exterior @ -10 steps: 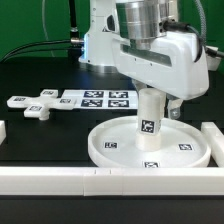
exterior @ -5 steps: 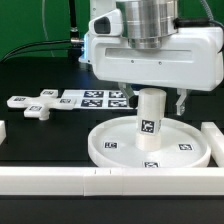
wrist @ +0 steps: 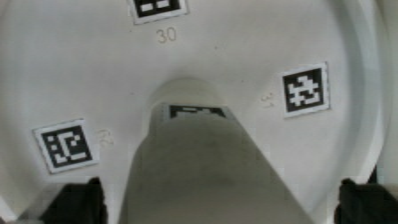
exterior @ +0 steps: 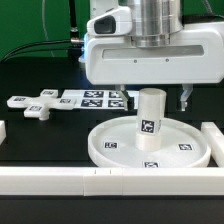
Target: Assemble round table
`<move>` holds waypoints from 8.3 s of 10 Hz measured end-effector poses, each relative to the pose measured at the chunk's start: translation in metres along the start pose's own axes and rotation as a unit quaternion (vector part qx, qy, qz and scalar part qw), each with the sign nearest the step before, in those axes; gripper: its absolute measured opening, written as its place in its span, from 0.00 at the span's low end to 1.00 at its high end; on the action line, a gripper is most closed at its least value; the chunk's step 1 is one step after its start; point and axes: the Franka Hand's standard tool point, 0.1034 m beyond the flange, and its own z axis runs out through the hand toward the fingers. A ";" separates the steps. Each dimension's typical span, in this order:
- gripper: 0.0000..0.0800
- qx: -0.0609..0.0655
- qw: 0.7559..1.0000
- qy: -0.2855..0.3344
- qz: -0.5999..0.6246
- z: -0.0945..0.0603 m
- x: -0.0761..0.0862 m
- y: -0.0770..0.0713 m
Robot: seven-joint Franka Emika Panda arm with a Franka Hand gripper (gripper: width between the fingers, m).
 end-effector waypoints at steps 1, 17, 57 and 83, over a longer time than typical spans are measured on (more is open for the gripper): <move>0.81 0.000 1.000 0.000 -0.030 0.000 0.000 0.000; 0.81 -0.033 0.765 -0.023 -0.643 0.000 -0.001 -0.002; 0.51 -0.080 0.981 -0.022 -0.177 0.004 -0.006 0.002; 0.81 0.035 0.861 -0.016 0.507 0.005 -0.003 -0.001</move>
Offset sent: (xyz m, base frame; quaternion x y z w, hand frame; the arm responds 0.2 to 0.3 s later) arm 0.0035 -0.0017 0.0011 -0.0140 0.0044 -0.2880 0.9575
